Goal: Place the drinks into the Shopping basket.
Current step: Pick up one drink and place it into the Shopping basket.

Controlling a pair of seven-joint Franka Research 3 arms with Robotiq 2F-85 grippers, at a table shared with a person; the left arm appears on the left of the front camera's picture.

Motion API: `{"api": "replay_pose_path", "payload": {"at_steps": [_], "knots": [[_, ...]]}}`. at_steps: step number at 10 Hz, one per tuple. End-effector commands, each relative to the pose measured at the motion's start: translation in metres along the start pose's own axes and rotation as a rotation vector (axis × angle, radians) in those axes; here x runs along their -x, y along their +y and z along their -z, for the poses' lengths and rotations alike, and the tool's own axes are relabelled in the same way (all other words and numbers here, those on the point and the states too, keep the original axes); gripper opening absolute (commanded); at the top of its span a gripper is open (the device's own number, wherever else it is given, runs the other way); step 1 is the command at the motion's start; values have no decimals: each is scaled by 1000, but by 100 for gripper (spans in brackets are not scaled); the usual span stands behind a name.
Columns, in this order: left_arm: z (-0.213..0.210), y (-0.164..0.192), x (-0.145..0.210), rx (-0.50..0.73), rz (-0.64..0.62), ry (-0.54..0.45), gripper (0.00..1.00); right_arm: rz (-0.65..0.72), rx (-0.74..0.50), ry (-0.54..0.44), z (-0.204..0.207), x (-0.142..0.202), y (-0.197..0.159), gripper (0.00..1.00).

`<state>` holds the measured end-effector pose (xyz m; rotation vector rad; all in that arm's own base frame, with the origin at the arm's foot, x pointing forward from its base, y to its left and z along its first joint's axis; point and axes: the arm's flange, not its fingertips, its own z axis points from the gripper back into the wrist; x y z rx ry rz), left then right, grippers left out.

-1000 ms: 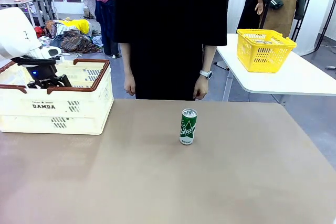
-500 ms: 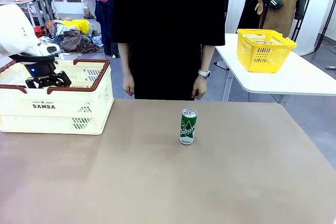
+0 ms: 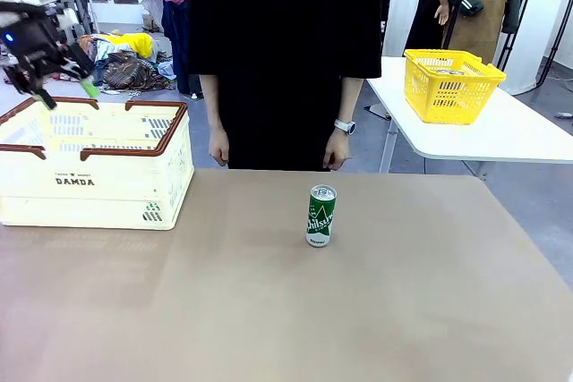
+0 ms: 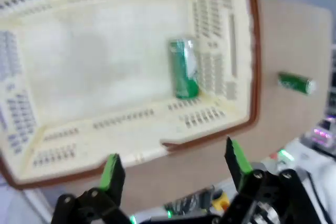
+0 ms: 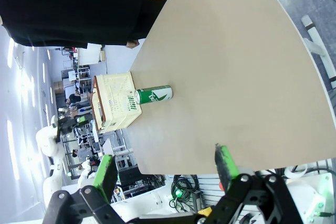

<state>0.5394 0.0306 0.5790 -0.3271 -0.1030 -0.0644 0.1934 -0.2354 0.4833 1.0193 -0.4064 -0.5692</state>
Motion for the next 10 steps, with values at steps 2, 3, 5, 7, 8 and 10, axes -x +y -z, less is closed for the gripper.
{"api": "replay_pose_path", "payload": {"at_steps": [2, 3, 5, 7, 8, 10], "knots": [[-79, 4, 93, 174, 12, -26, 100, -22, -13, -4, -2, 0, 0, 100], [-87, 11, 118, 331, -125, -143, 100, -22, -13, -4, -2, 0, 0, 100], [-67, 34, 162, 607, -120, -149, 100, -22, -13, -4, -2, 0, 0, 100], [-31, 74, 204, 893, 43, -190, 100, -22, -13, -4, -2, 0, 0, 100], [-13, 97, 212, 973, 61, -204, 100, -22, -13, -4, -2, 0, 0, 100], [5, 153, 224, 1110, 9, -224, 100, -22, -13, -4, -2, 0, 0, 100]]}}
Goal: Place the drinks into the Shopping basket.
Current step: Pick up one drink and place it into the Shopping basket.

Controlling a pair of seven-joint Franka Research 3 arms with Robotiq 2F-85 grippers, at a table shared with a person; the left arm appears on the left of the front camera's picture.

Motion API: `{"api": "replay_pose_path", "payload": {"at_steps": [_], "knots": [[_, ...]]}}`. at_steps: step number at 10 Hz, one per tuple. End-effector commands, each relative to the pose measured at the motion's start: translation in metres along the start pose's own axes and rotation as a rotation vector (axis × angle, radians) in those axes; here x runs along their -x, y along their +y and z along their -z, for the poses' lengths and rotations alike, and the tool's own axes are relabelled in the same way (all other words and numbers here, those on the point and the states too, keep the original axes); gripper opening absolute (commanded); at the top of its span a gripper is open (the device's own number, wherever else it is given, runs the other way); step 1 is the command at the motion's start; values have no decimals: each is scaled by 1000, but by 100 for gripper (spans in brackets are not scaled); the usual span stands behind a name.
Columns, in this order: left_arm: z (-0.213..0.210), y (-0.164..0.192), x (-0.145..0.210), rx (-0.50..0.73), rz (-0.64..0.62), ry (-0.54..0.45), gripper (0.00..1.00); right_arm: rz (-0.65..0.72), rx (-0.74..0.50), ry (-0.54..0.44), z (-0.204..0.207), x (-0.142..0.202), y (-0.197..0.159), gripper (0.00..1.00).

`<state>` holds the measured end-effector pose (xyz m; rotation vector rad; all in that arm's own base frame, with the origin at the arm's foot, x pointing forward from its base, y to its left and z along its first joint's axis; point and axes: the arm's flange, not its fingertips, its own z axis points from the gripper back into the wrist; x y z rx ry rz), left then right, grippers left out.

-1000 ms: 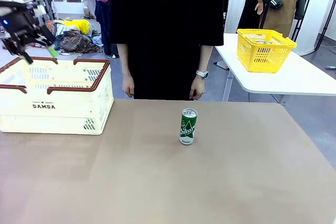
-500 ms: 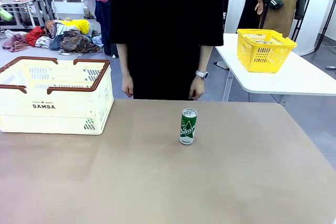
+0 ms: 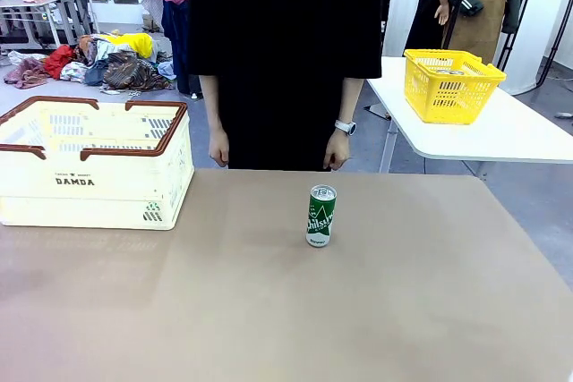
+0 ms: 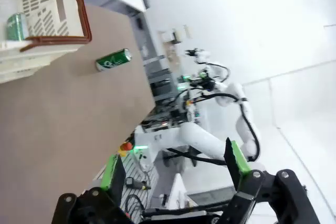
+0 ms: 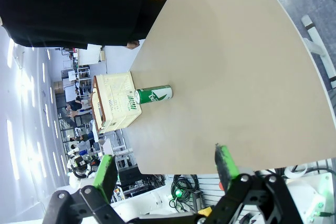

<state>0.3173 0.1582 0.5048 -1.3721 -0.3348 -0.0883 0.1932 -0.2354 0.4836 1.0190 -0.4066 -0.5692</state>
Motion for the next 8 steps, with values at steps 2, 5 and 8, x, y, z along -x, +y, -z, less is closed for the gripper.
{"api": "replay_pose_path", "payload": {"at_steps": [2, 5, 8], "knots": [[-42, 41, -20, 62, -91, -8, 100, -22, -13, -4, -1, 0, 0, 100], [-20, 21, 8, 62, -24, -8, 100, -22, -13, -4, -1, 0, 0, 100], [-20, 21, 8, 62, -24, -8, 100, -22, -13, -4, -1, 0, 0, 100]]}}
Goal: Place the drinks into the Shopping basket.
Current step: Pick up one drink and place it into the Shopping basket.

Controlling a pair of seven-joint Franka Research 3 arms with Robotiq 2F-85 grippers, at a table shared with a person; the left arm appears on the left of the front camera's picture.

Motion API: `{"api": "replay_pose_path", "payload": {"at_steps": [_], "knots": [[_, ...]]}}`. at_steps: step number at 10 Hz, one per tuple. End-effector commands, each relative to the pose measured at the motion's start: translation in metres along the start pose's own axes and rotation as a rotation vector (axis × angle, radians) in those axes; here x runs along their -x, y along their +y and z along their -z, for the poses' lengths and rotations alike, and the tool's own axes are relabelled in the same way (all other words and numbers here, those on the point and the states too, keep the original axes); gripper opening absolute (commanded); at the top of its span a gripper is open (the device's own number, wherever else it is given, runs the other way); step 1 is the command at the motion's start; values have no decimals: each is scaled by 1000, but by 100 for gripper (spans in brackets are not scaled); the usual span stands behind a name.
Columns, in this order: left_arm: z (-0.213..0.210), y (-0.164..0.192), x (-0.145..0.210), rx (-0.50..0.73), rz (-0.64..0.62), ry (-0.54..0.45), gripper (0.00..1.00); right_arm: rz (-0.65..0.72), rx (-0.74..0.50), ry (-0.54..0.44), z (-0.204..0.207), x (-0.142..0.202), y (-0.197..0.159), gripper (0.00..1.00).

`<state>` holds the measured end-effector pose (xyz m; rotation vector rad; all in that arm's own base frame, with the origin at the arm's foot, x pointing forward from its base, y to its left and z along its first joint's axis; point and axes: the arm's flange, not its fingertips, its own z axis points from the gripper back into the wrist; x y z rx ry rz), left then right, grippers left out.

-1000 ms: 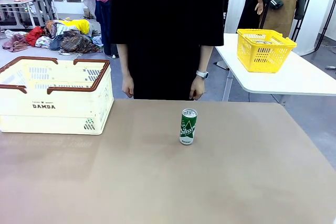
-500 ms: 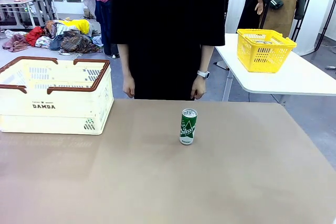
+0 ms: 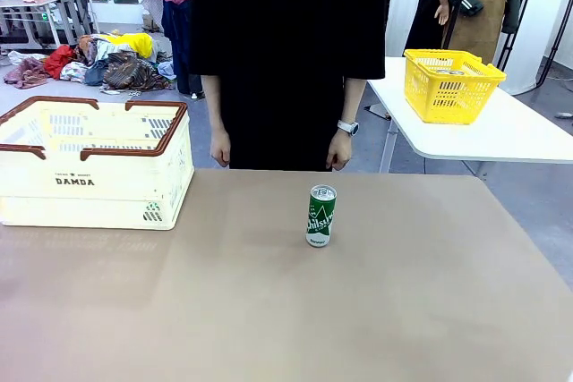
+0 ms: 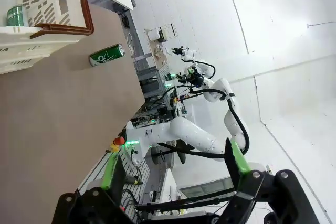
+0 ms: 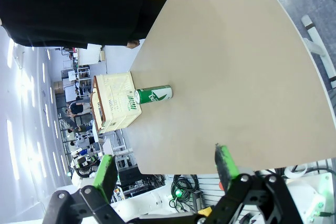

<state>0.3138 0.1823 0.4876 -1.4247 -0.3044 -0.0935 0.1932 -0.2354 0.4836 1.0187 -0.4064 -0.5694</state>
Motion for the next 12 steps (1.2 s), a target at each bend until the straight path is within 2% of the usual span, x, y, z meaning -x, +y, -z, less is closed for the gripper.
{"api": "replay_pose_path", "payload": {"at_steps": [1, 12], "knots": [[2, 1, 3, 11, -2, -26, 100, -22, -13, -4, -1, 0, 0, 100], [-1, 2, 2, 2, -6, -6, 100, -22, -13, -4, -1, 0, 0, 100]]}}
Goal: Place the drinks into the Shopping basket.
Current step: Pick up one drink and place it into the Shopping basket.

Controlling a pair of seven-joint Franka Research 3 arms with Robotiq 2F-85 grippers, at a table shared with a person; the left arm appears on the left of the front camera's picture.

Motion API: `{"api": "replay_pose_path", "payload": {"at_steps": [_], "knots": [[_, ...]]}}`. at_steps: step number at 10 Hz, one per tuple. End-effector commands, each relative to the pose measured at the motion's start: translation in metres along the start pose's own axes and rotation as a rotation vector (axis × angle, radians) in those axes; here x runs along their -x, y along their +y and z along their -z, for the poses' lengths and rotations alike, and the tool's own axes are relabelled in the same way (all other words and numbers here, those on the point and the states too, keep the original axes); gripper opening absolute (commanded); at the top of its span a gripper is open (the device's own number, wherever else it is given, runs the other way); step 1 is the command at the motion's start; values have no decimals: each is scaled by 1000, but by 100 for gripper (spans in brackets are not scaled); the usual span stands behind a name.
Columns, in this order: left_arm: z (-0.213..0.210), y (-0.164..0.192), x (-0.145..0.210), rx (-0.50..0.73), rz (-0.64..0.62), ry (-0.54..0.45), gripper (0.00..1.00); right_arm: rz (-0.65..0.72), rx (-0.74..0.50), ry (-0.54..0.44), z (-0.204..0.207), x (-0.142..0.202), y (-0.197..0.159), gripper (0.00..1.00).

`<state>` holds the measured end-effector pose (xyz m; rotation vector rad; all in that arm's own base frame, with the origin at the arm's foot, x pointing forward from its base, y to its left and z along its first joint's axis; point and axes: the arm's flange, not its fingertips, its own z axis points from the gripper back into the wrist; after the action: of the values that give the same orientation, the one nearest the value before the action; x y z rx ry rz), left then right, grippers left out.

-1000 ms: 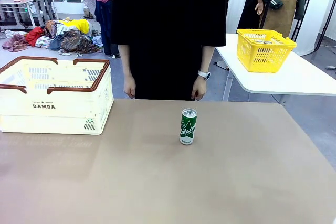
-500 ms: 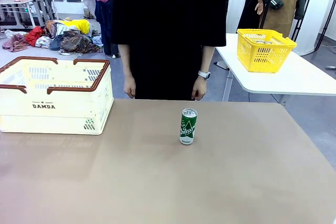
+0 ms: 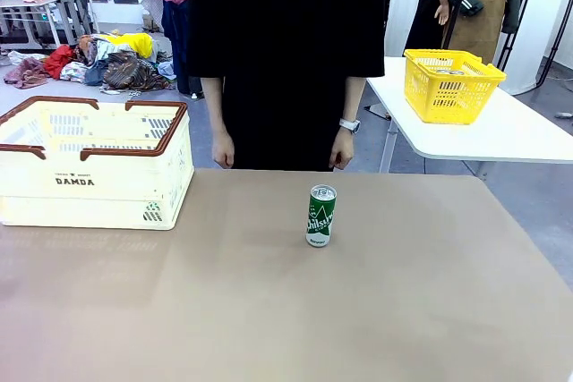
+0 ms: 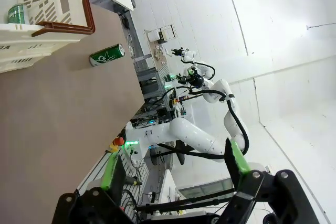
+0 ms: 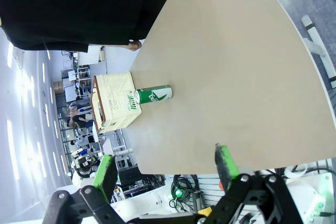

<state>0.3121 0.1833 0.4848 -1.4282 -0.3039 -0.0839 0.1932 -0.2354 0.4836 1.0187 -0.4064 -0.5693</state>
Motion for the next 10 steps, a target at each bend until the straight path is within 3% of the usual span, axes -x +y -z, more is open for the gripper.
{"api": "replay_pose_path", "payload": {"at_steps": [1, 2, 3, 4, 5, 7, 8, 10], "knots": [[12, -12, 5, -58, -66, 16, 100, -22, -13, -4, -1, 0, 0, 100], [49, -36, -4, -234, -109, 7, 100, -22, -13, -4, -1, 0, 0, 100], [102, -62, -22, -366, -87, 137, 100, -22, -13, -4, -1, 0, 0, 100], [173, -88, -41, -517, -42, 329, 100, -22, -13, -4, -1, 0, 0, 100], [239, -97, -62, -638, -32, 423, 100, -22, -13, -4, -1, 0, 0, 100], [364, -93, -88, -831, 3, 533, 100, -22, -13, -4, -1, 0, 0, 100], [433, -82, -82, -926, 42, 607, 100, -22, -13, -4, -1, 0, 0, 100], [524, -63, -65, -1017, 137, 636, 100, -22, -13, -4, -1, 0, 0, 100]]}}
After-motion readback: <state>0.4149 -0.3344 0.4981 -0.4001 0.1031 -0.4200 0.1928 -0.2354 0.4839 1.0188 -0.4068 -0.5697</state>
